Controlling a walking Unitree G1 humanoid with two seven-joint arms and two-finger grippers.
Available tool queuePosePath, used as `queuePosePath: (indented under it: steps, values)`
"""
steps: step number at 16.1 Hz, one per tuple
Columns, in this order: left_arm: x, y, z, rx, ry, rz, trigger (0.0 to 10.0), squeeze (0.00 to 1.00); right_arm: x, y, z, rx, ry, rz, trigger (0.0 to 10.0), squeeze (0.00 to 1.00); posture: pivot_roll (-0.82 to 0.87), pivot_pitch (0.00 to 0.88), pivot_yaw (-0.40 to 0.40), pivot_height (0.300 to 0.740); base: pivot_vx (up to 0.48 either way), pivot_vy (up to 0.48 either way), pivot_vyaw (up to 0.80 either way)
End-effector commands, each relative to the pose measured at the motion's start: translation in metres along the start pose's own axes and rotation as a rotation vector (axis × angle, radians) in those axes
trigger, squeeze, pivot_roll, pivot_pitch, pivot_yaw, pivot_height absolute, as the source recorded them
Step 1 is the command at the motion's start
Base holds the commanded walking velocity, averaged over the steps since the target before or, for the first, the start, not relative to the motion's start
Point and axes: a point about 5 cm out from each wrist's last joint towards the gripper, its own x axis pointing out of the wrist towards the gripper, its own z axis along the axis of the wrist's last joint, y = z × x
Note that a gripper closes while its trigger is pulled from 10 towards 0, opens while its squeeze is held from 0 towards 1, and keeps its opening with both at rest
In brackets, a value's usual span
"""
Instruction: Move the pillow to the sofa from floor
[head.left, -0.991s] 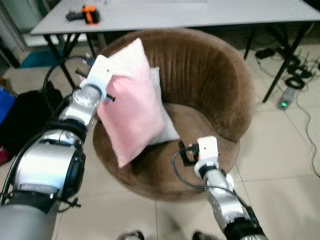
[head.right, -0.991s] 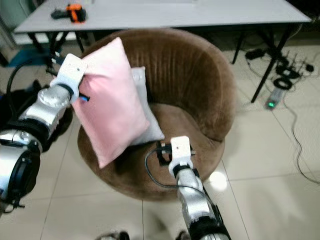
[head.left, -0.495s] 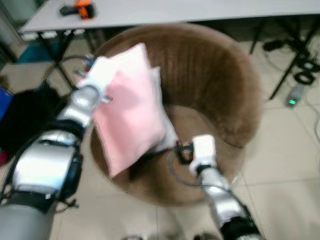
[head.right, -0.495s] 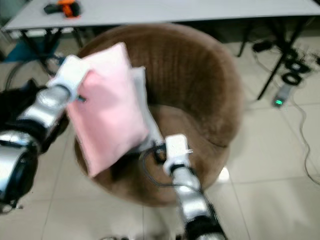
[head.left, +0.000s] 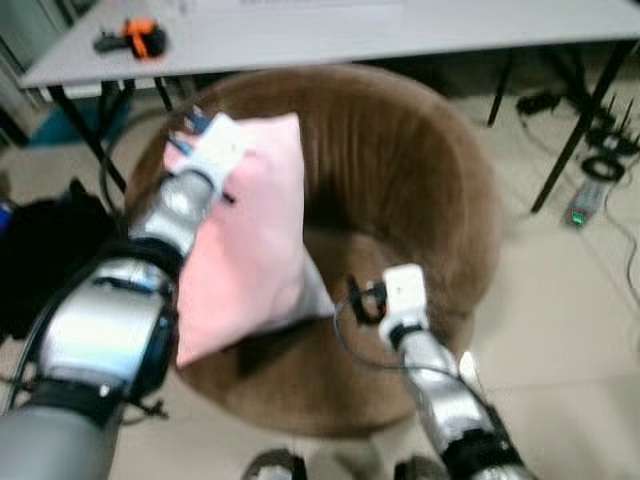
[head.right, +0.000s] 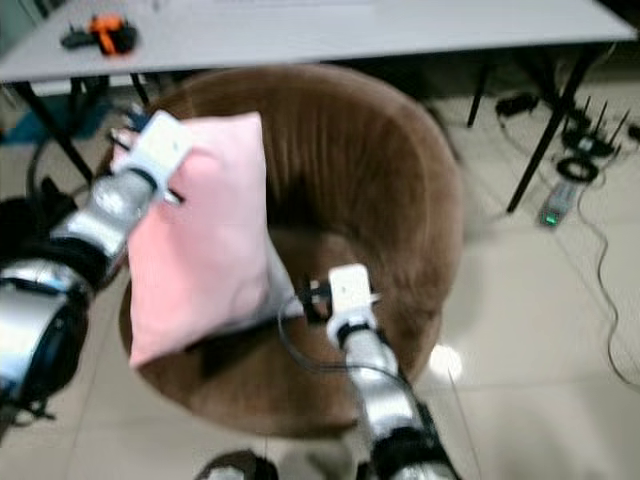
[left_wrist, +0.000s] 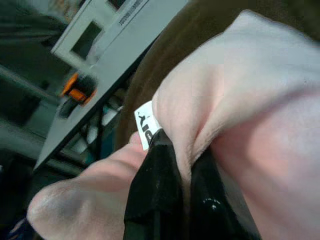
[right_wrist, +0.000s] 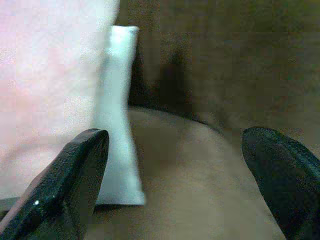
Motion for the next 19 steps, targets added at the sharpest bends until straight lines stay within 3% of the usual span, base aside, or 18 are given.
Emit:
queuePosePath:
  steps: [1, 6, 9, 14, 16, 19]
  values:
    - [0.000, 0.004, 0.002, 0.009, -0.012, 0.005, 0.0, 0.00, -0.001, 0.003, -0.003, 0.013, 0.015, 0.010, 10.0, 0.00, -0.10, 0.065, 0.093, 0.740, 0.000, 0.000, -0.75]
    - [0.000, 0.001, 0.004, -0.002, -0.021, -0.001, 0.0, 0.00, 0.001, 0.007, 0.001, 0.005, -0.007, 0.048, 10.0, 0.00, -0.09, 0.062, 0.088, 0.740, 0.000, 0.000, -0.73]
    - [0.000, 0.004, 0.002, -0.023, -0.012, 0.012, 0.0, 0.00, 0.000, 0.005, 0.000, 0.013, 0.004, 0.033, 10.0, 0.00, -0.09, 0.065, 0.085, 0.740, 0.000, 0.000, 0.00]
    - [-0.002, 0.026, -0.009, -0.217, 0.049, 0.106, 0.0, 0.00, -0.001, 0.004, -0.001, 0.013, 0.008, 0.035, 10.0, 0.00, -0.10, 0.076, 0.083, 0.740, 0.000, 0.000, 0.00]
    - [-0.001, 0.039, 0.001, -0.215, 0.023, 0.135, 0.0, 0.00, -0.002, 0.003, -0.002, 0.012, 0.007, 0.033, 10.0, 0.00, -0.11, 0.077, 0.085, 0.740, 0.000, 0.000, 0.00]
    - [0.003, 0.057, 0.042, -0.146, -0.086, 0.143, 0.0, 0.00, -0.002, 0.003, -0.001, 0.017, 0.005, 0.027, 10.0, 0.00, -0.11, 0.079, 0.095, 0.740, 0.000, 0.000, 0.00]
